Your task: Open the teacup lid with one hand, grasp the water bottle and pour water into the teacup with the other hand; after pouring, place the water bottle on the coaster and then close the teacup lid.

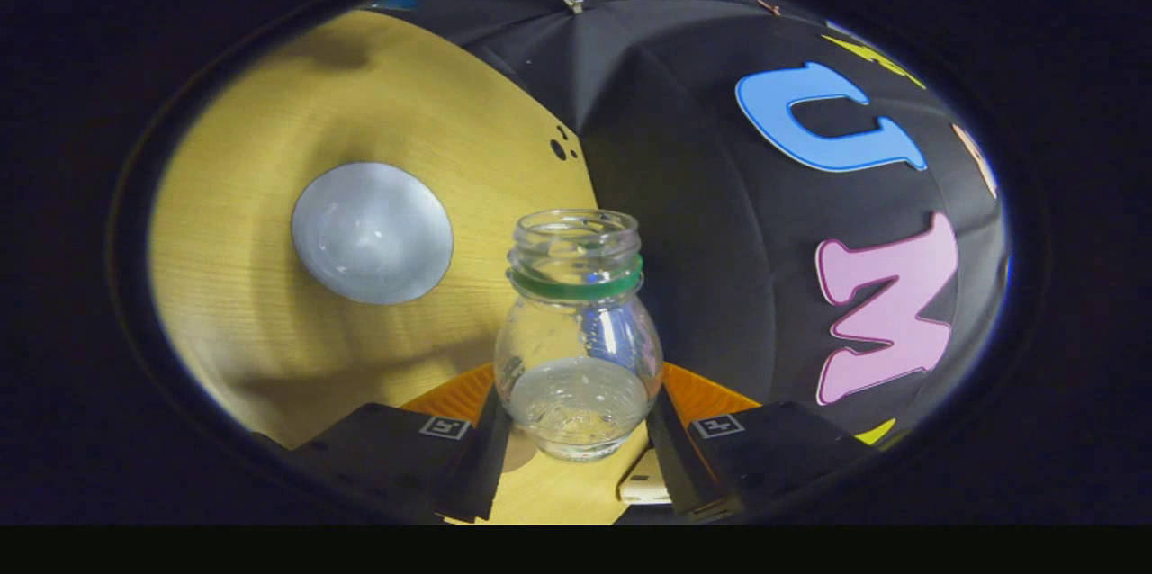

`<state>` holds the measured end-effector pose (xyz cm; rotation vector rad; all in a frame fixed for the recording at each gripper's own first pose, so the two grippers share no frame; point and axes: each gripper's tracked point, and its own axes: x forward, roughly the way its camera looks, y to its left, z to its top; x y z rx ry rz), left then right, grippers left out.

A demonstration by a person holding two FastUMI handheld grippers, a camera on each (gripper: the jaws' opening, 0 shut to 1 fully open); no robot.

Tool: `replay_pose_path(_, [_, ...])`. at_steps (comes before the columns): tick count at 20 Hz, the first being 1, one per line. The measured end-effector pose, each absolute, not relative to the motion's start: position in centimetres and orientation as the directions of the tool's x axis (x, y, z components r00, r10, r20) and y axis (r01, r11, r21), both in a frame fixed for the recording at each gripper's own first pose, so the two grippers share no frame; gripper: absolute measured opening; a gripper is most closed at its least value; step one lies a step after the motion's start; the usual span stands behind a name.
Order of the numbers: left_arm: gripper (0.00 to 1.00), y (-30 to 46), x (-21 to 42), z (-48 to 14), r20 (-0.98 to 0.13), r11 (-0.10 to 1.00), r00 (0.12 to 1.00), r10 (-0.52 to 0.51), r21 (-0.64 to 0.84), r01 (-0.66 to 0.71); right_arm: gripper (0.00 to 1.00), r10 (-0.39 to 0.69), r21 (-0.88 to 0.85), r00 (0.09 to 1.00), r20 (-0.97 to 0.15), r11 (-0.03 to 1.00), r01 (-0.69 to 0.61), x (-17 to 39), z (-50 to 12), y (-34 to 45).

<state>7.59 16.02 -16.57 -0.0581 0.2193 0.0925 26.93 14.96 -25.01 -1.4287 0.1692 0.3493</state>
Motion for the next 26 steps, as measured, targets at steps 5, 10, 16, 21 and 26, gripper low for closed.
replay_pose_path(5, [0.27,16.5,7.4,-17.0,-0.224,0.994,0.971,0.087,-0.051,-0.101,0.74,0.145,-0.955,0.945,-0.294,-0.009,-0.295,27.7,-25.6,14.2])
replay_pose_path(10, [0.27,16.5,7.1,-17.5,-0.234,0.995,0.969,0.078,-0.047,-0.091,0.7,0.166,-0.96,0.947,-0.276,-0.095,-0.264,27.1,-25.9,14.9])
replay_pose_path(16, [0.27,16.6,6.5,-17.8,-0.241,0.994,0.968,0.077,-0.057,-0.093,0.74,0.184,-0.954,0.945,-0.272,-0.179,-0.24,27.3,-26.4,14.9])
replay_pose_path(21, [0.27,16.7,6.6,-17.9,-0.238,0.995,0.968,0.078,-0.049,-0.092,0.73,0.195,-0.949,0.944,-0.265,-0.227,-0.219,28.0,-26.4,15.3])
replay_pose_path(26, [0.27,16.5,6.5,-18.0,-0.24,0.996,0.968,0.074,-0.04,-0.086,0.74,0.22,-0.938,0.941,-0.256,-0.294,-0.186,28.6,-26.3,15.7])
